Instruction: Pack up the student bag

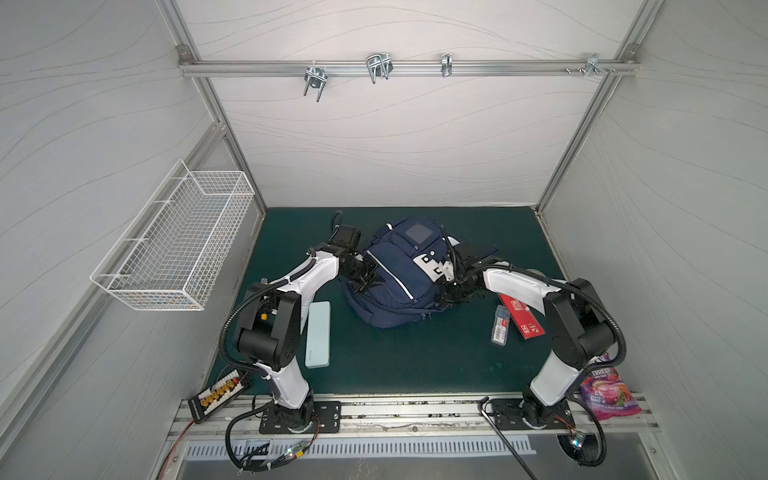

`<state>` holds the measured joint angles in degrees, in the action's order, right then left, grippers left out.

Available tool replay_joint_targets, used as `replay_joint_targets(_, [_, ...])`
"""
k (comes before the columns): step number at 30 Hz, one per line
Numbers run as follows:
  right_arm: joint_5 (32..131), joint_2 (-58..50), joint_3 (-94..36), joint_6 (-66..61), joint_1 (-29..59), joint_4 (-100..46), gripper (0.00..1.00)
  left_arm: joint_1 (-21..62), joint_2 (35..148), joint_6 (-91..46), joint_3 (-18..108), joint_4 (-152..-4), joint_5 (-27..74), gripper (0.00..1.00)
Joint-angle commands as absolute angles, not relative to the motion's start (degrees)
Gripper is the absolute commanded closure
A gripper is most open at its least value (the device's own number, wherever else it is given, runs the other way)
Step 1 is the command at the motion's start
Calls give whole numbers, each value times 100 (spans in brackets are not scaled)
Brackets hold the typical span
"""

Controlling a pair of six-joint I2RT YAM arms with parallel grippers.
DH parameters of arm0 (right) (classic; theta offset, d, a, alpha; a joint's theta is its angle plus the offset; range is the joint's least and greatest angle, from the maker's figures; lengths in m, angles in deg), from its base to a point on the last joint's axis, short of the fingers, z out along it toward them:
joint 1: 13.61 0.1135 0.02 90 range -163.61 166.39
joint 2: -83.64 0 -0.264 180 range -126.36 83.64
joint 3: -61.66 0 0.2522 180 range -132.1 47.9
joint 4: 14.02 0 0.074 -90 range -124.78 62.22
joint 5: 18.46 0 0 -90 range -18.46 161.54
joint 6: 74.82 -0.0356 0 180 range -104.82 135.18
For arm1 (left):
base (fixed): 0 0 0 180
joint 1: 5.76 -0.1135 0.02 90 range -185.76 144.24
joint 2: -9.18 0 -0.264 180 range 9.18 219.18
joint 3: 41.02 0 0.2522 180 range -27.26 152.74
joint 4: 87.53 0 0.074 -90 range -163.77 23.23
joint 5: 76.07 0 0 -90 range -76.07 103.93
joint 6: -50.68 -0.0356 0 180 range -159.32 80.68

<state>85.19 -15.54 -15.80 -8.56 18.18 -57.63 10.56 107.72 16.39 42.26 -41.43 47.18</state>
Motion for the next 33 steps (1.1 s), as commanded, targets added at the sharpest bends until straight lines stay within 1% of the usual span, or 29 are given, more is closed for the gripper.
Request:
replay_joint_targets(1, [8126, -1818, -1869, -600, 1993, -6283, 86, 1044, 10837, 1606, 4490, -4433, 4750, 100])
replay_joint_targets(3, [8060, -1899, -2031, -537, 2040, -6452, 89, 1041, 10827, 1604, 4468, -4441, 4757, 100])
replay_joint_targets(4, [8062, -1931, -2099, -539, 2054, -6512, 93, 1040, 10824, 1618, 4462, -4455, 4764, 100])
replay_joint_targets(6, [8092, -1964, -2194, -558, 2067, -6605, 95, 1041, 10807, 1645, 4405, -4517, 4785, 100])
replay_joint_targets(8, [8181, -1988, -2208, -606, 2067, -6594, 93, 1041, 10795, 1675, 4363, -4560, 4806, 100])
replay_joint_targets(9, [8262, -1992, -2199, -637, 2065, -6544, 88, 1041, 10796, 1684, 4342, -4582, 4811, 100])
replay_joint_targets(10, [8351, -2016, -2193, -681, 2063, -6499, 81, 1041, 10788, 1693, 4332, -4604, 4821, 100])
replay_joint_targets(11, [8439, -2038, -2185, -733, 2062, -6446, 78, 1041, 10783, 1693, 4320, -4604, 4823, 100])
replay_joint_targets(12, [8539, -2069, -2172, -802, 2060, -6377, 80, 1043, 10774, 1685, 4306, -4610, 4837, 100])
replay_joint_targets(16, [8859, -2034, -2019, -1093, 2034, -6023, 98, 1041, 10768, 1685, 4260, -4617, 4830, 100])
replay_joint_targets(17, [8928, -1969, -1963, -1158, 2017, -5953, 100, 1041, 10762, 1685, 4248, -4630, 4834, 100])
replay_joint_targets(21, [9369, -1387, -1636, -1518, 1814, -5633, 100, 1041, 10750, 1726, 4179, -4726, 4812, 100])
replay_joint_targets(25, [10633, -813, -847, -2423, 1327, -4391, 100, 1037, 10741, 1892, 4028, -4996, 4860, 100])
replay_joint_targets(27, [11293, -728, -516, -3012, 1192, -3713, 100, 1041, 10736, 1951, 3977, -5112, 4890, 100])
replay_joint_targets(28, [11440, -741, -428, -3200, 1171, -3515, 100, 1041, 10736, 1966, 3963, -5151, 4909, 100])
replay_joint_targets(30, [11487, -808, -456, -3272, 1211, -3506, 100, 1041, 10759, 1975, 3954, -5208, 4945, 100])
replay_joint_targets(33, [11104, -993, -657, -3092, 1286, -4075, 100, 1041, 10746, 1975, 3928, -5223, 4943, 100])
